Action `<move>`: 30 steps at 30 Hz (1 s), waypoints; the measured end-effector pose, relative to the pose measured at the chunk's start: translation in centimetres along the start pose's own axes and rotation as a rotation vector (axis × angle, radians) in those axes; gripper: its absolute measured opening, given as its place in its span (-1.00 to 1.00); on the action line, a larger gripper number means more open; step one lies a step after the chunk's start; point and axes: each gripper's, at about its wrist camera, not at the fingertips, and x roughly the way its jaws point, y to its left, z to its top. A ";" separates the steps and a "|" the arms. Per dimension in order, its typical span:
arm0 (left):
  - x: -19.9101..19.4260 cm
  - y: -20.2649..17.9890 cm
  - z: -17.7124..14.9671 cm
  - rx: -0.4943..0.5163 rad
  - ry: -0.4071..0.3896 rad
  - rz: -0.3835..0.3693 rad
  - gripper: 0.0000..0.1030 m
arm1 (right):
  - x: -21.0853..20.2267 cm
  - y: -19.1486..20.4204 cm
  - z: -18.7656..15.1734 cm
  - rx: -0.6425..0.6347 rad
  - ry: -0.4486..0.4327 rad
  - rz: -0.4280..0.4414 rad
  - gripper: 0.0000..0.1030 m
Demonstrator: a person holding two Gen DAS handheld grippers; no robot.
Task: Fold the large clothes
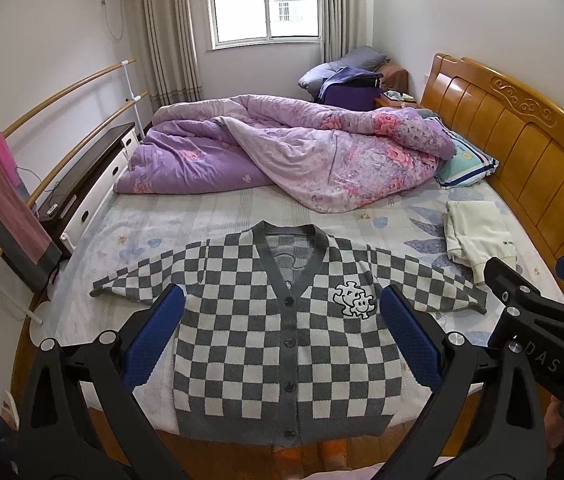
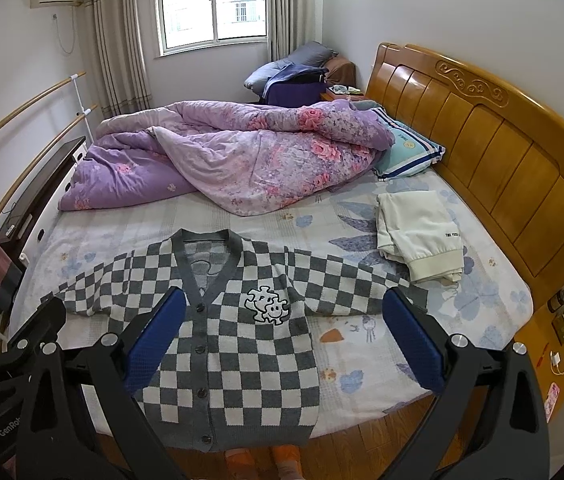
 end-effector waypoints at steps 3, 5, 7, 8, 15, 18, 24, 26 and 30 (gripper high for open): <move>-0.1 -0.2 -0.2 -0.001 0.001 -0.003 0.89 | 0.0 0.0 0.0 0.000 0.001 -0.001 0.85; 0.0 -0.1 -0.2 -0.001 -0.001 -0.002 0.89 | 0.0 0.1 -0.1 0.001 0.000 0.000 0.85; 0.0 0.0 -0.1 -0.002 0.000 -0.006 0.89 | 0.0 0.2 0.0 0.000 -0.001 -0.002 0.85; -0.1 -0.2 -0.3 -0.001 0.000 -0.009 0.88 | 0.0 0.2 0.0 0.000 0.000 -0.002 0.85; -0.2 -1.3 -1.0 0.005 0.000 -0.025 0.75 | 0.1 0.4 -0.2 -0.006 0.005 -0.002 0.85; -0.2 -1.8 -1.2 0.004 0.001 -0.023 0.75 | 0.0 0.6 -0.3 -0.007 0.003 -0.005 0.85; 0.0 -1.5 -1.1 -0.009 0.012 -0.034 0.76 | 0.0 0.6 -0.3 -0.009 0.004 -0.004 0.85; 0.1 -1.3 -1.0 -0.019 0.022 -0.042 0.77 | 0.1 0.7 -0.3 -0.008 0.004 -0.005 0.85; 0.1 -1.0 -0.8 -0.022 0.026 -0.044 0.77 | 0.1 0.7 -0.5 -0.006 0.006 -0.002 0.85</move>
